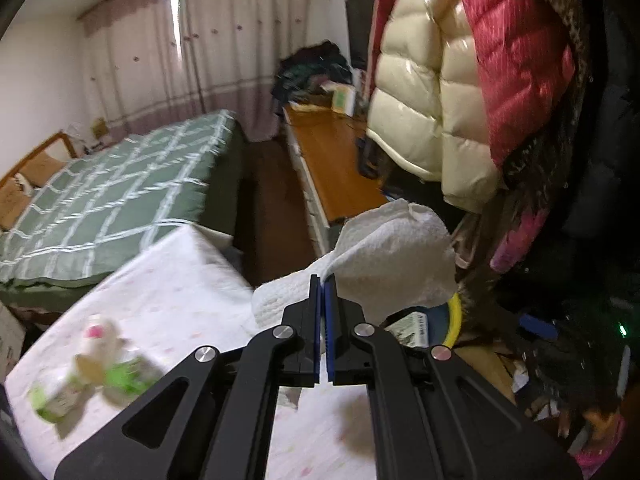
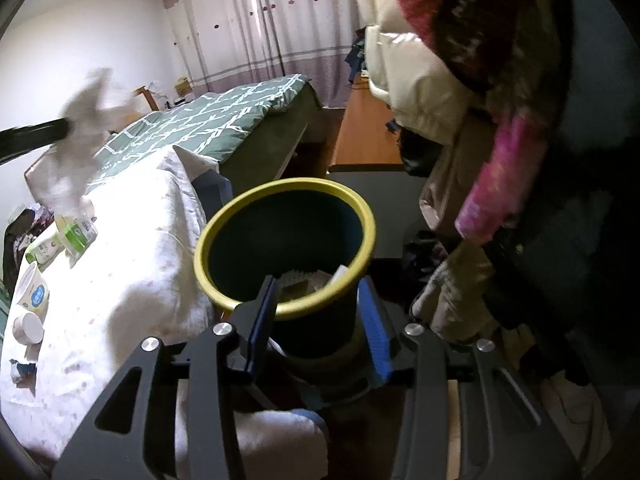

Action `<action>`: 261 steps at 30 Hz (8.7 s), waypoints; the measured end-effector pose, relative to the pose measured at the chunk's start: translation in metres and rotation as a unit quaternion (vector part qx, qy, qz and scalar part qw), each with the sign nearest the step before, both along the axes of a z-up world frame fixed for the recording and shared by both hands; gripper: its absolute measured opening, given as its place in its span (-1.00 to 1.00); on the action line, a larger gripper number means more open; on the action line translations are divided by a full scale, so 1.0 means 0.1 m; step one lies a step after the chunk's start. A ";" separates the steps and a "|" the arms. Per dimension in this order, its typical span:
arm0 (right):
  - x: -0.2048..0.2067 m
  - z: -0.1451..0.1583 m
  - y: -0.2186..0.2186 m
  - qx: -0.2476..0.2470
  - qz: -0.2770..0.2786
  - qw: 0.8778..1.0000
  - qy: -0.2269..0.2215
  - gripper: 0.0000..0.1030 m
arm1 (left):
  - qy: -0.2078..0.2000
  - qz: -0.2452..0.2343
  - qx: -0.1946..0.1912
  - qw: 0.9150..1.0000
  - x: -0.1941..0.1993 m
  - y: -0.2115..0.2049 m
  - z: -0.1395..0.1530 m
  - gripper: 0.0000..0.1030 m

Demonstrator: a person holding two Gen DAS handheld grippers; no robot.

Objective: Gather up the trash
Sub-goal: 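Carry the white tissue with the left gripper and drop it into the bin, then move the right gripper to the white plastic bowl and grasp its rim, then carry the white bowl with the right gripper and drop it into the bin, then grasp the white red-labelled supplement bottle with the left gripper, then carry the supplement bottle with the left gripper and drop it into the bin, then move the right gripper to the white-and-blue tube packet and grasp it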

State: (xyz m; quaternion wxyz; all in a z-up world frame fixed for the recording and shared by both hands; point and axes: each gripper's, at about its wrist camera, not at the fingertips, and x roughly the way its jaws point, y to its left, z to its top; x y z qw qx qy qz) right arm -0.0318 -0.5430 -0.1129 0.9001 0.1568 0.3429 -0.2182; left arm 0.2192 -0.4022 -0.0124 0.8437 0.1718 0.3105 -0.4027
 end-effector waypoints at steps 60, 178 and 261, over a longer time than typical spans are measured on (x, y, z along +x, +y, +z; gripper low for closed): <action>1.21 0.13 1.80 0.029 0.287 0.958 0.001 -0.01 | -0.027 0.371 -0.049 0.927 -0.97 3.52 -0.17 0.91; 1.68 -0.38 0.05 0.087 0.063 0.993 0.054 -0.31 | 0.109 0.308 0.023 0.945 -0.05 2.77 -1.46 0.91; 0.12 -0.18 0.09 0.024 0.028 0.999 0.007 -0.07 | 0.044 0.142 -0.067 0.987 -0.34 1.17 -0.29 0.91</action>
